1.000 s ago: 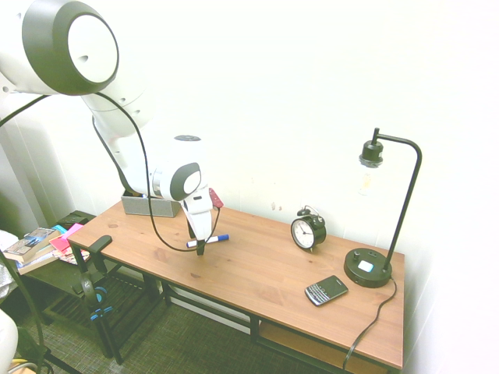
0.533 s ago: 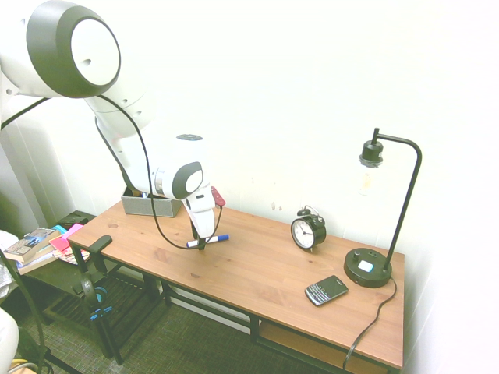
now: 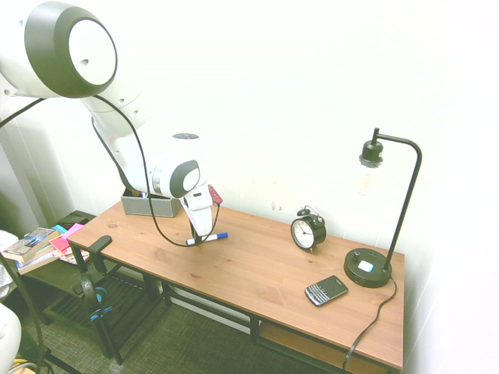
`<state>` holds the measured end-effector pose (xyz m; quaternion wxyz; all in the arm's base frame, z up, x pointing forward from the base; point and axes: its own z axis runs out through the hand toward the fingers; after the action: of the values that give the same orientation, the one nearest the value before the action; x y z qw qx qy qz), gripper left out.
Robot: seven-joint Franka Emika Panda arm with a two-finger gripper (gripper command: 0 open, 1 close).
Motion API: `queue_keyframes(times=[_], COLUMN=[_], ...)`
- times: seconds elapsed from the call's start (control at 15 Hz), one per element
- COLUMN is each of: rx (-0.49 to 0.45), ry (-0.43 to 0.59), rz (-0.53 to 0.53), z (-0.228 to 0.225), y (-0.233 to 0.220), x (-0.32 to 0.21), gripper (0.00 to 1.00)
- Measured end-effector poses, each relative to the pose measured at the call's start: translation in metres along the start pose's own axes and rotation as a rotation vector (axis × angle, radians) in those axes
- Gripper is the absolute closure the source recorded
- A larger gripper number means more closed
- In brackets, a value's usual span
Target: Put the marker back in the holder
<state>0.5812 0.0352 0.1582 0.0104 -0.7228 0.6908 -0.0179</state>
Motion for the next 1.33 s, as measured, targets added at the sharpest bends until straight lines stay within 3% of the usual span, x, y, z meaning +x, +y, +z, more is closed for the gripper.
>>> queue_keyframes(times=[0.4, 0.6, 0.87, 1.33], rx=[0.016, 0.073, 0.073, 0.048], ry=[-0.001, -0.059, -0.324, -0.773], rz=[-0.032, -0.064, -0.064, -0.001], z=[-0.011, -0.075, -0.133, -0.119], y=[-0.003, -0.015, -0.025, -0.035], x=[-0.017, -0.043, -0.075, -0.092], gripper=[1.0, 1.0, 1.0, 1.0])
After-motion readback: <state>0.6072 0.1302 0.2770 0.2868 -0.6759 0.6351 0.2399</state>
